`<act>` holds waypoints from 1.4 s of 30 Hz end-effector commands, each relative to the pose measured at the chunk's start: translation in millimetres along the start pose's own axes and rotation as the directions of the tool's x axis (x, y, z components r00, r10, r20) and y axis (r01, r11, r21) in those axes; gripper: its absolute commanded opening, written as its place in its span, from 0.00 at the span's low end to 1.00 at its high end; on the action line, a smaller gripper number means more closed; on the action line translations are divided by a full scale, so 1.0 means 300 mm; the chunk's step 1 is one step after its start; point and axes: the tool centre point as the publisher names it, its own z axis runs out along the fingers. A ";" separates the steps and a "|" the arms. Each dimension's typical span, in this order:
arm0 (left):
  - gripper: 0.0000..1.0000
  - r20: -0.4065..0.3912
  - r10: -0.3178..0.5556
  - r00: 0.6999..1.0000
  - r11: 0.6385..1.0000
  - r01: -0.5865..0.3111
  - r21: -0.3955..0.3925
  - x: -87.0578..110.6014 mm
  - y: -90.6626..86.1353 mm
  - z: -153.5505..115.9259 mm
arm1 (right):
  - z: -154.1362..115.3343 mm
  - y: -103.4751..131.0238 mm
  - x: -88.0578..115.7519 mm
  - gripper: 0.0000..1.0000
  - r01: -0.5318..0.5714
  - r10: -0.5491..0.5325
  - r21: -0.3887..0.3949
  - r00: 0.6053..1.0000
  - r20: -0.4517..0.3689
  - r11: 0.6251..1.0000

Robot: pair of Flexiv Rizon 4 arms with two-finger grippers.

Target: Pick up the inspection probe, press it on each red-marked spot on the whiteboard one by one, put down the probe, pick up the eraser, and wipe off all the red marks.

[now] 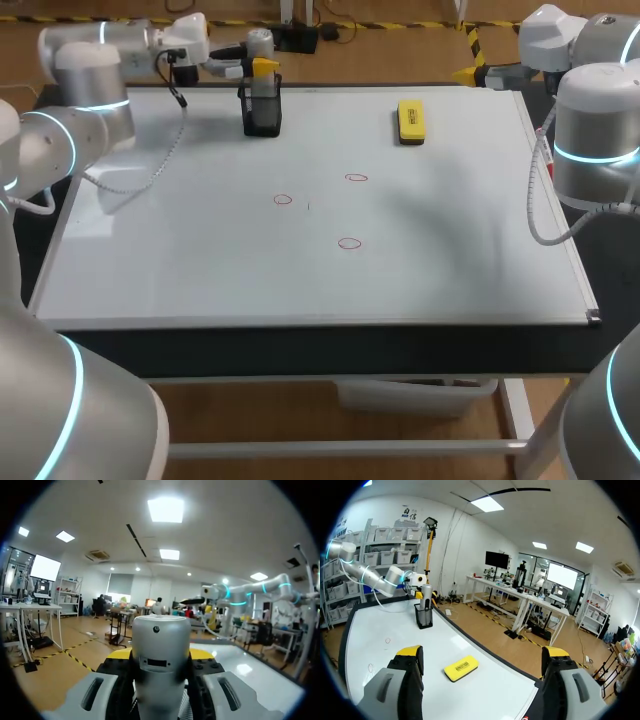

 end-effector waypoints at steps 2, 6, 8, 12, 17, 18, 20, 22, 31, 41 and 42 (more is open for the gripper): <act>0.00 -0.209 0.013 0.978 1.000 -0.011 0.010 -0.010 -0.015 -0.013 | 0.000 0.000 -0.002 1.00 0.000 0.000 0.001 1.000 -0.001 1.000; 0.00 -0.212 0.031 0.977 0.999 -0.028 0.017 0.009 -0.045 -0.014 | 0.000 0.000 -0.002 1.00 0.000 0.000 0.001 1.000 -0.001 1.000; 0.00 -0.214 0.041 0.976 0.999 -0.037 0.023 0.016 -0.061 -0.016 | 0.000 0.000 -0.002 1.00 0.000 0.000 0.001 1.000 -0.001 1.000; 0.00 -0.213 0.055 0.975 0.998 -0.050 0.030 0.029 -0.097 -0.013 | 0.000 0.000 -0.002 1.00 0.000 0.000 0.001 1.000 -0.001 1.000; 0.00 -0.209 0.056 0.976 0.998 -0.049 0.039 0.035 -0.133 -0.004 | 0.000 0.000 -0.002 1.00 0.000 0.000 0.001 1.000 -0.001 1.000; 0.00 -0.205 0.055 0.977 0.998 -0.048 0.038 0.037 -0.137 -0.001 | 0.000 0.000 -0.002 1.00 0.000 0.000 0.001 1.000 -0.001 1.000; 0.00 -0.200 0.056 0.978 0.998 -0.051 0.032 0.043 -0.151 0.002 | 0.000 0.000 -0.002 1.00 0.000 0.000 0.001 1.000 -0.001 1.000; 0.00 -0.191 0.060 0.980 0.998 -0.055 0.034 0.048 -0.170 0.001 | 0.000 0.000 -0.002 1.00 0.000 0.000 0.001 1.000 -0.001 1.000; 0.00 -0.131 0.077 0.988 0.996 -0.071 0.048 0.068 -0.253 -0.019 | 0.000 0.000 -0.002 1.00 0.000 0.000 0.001 1.000 -0.001 1.000; 0.00 -0.068 0.088 0.994 0.994 -0.084 0.065 0.123 -0.342 -0.058 | 0.000 0.000 -0.002 1.00 0.000 0.000 0.001 1.000 -0.001 1.000; 0.00 -0.067 0.090 0.994 0.994 -0.085 0.065 0.132 -0.349 -0.063 | 0.000 0.000 -0.002 1.00 0.000 0.000 0.001 1.000 -0.001 1.000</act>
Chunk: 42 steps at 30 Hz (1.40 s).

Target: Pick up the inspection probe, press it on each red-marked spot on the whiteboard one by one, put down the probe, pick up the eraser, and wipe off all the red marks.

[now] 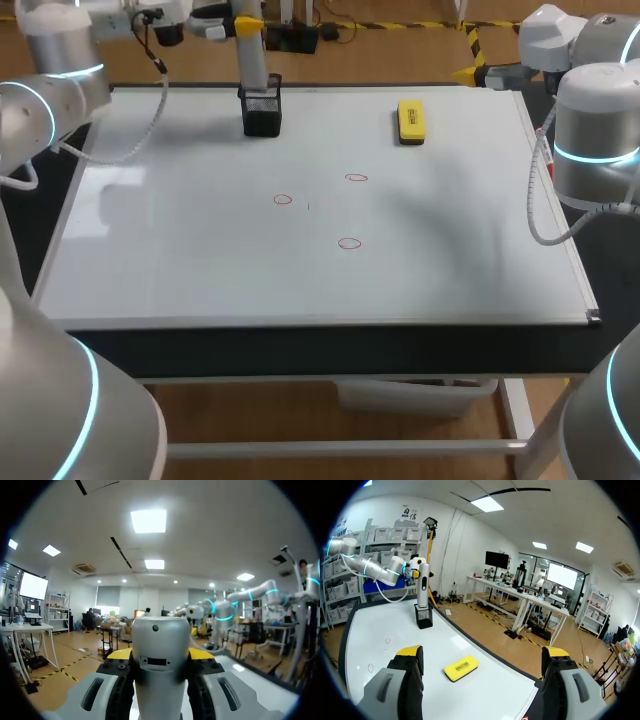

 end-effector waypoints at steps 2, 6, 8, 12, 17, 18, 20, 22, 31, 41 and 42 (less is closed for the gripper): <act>0.00 0.049 0.011 0.999 1.000 -0.010 -0.014 0.061 -0.047 -0.016 | 0.000 0.000 -0.002 1.00 0.000 0.000 0.001 1.000 -0.001 1.000; 0.00 0.083 0.002 0.997 1.000 -0.003 0.002 0.076 -0.055 -0.057 | 0.000 0.000 -0.002 1.00 0.000 0.000 0.001 1.000 -0.001 1.000; 0.00 0.092 0.005 0.996 1.000 -0.004 -0.003 0.089 -0.054 -0.078 | 0.000 0.000 -0.002 1.00 0.000 0.000 0.001 1.000 -0.001 1.000; 0.00 0.121 0.008 0.993 1.000 -0.007 -0.008 0.118 -0.046 -0.124 | 0.000 0.000 -0.002 1.00 0.000 0.000 0.001 1.000 -0.001 1.000; 0.00 0.153 0.012 0.988 1.000 -0.011 -0.006 0.143 -0.037 -0.180 | 0.000 0.000 -0.002 1.00 0.000 0.000 0.001 1.000 -0.001 1.000; 0.00 0.160 0.014 0.987 1.000 -0.013 -0.007 0.151 -0.035 -0.191 | 0.000 0.000 -0.002 1.00 0.000 0.000 0.001 1.000 -0.001 1.000; 0.00 0.173 0.016 0.985 1.000 -0.014 -0.012 0.164 -0.030 -0.210 | 0.000 0.000 -0.002 1.00 0.000 0.000 0.001 1.000 -0.001 1.000; 0.00 0.184 0.015 0.983 1.000 -0.013 -0.013 0.176 -0.025 -0.230 | 0.000 0.000 -0.002 1.00 0.000 0.000 0.001 1.000 -0.001 1.000; 0.00 0.250 -0.001 0.968 1.000 0.004 -0.014 0.213 0.015 -0.319 | 0.000 0.000 -0.002 1.00 0.000 0.000 0.001 1.000 -0.001 1.000; 0.00 0.274 -0.007 0.962 1.000 0.012 -0.018 0.227 0.047 -0.383 | 0.000 0.000 -0.002 1.00 0.000 0.000 0.001 1.000 -0.001 1.000; 0.00 0.278 -0.008 0.961 1.000 0.013 -0.015 0.229 0.049 -0.387 | 0.000 0.000 -0.002 1.00 0.000 0.000 0.001 1.000 -0.001 1.000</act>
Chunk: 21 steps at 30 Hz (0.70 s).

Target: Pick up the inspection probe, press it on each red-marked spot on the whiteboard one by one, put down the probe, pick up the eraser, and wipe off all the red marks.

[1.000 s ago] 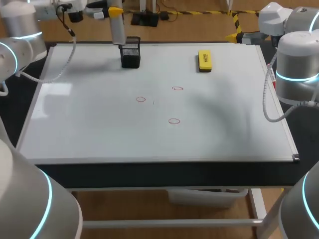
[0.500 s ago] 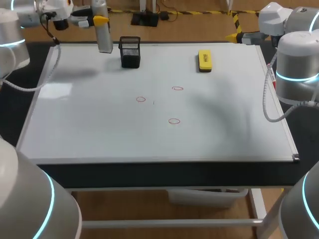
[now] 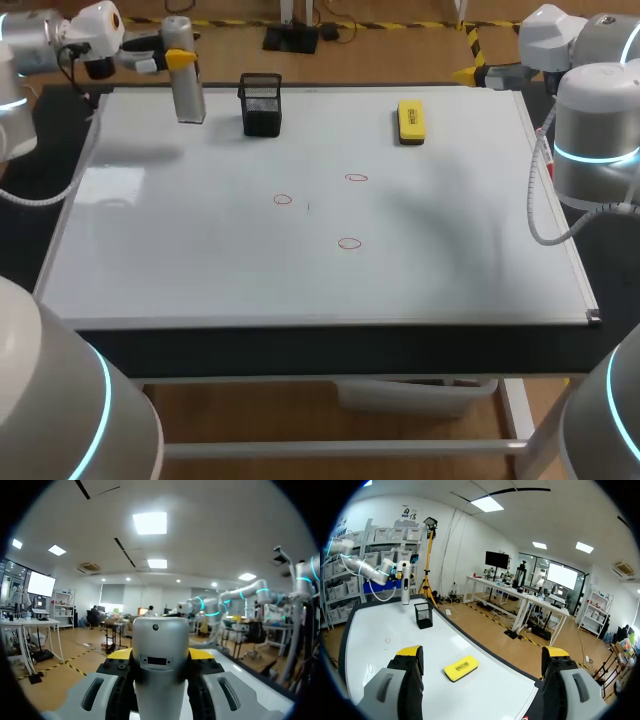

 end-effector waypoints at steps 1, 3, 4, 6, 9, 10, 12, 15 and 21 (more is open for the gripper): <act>0.00 0.237 0.001 0.971 1.000 -0.002 0.002 0.029 0.000 -0.009 | 0.000 0.000 -0.002 1.00 0.000 0.000 0.001 1.000 -0.001 1.000; 0.00 0.243 0.001 0.970 1.000 -0.002 0.003 0.034 0.003 -0.015 | 0.000 0.000 -0.002 1.00 0.000 0.000 0.001 1.000 -0.001 1.000; 0.00 0.245 0.001 0.969 1.000 -0.002 0.005 0.037 0.004 -0.019 | 0.000 0.000 -0.002 1.00 0.000 0.000 0.001 1.000 -0.001 1.000; 0.00 0.252 0.002 0.968 1.000 -0.003 0.004 0.039 0.007 -0.027 | 0.000 0.000 -0.002 1.00 0.000 0.000 0.001 1.000 -0.001 1.000; 0.00 0.261 0.001 0.965 1.000 -0.001 0.000 0.043 0.009 -0.035 | 0.000 0.000 -0.002 1.00 0.000 0.000 0.001 1.000 -0.001 1.000; 0.00 0.262 0.001 0.965 1.000 0.000 -0.001 0.044 0.010 -0.039 | 0.000 0.000 -0.002 1.00 0.000 0.000 0.001 1.000 -0.001 1.000; 0.00 0.264 0.000 0.964 1.000 0.001 -0.002 0.045 0.008 -0.045 | 0.000 0.000 -0.002 1.00 0.000 0.000 0.001 1.000 -0.001 1.000; 0.00 0.273 0.000 0.962 1.000 0.002 -0.006 0.046 0.006 -0.051 | 0.000 0.000 -0.002 1.00 0.000 0.000 0.001 1.000 -0.001 1.000; 0.00 0.298 0.001 0.954 1.000 0.005 -0.020 0.047 0.002 -0.054 | 0.000 0.000 -0.002 1.00 0.000 0.000 0.001 1.000 -0.001 1.000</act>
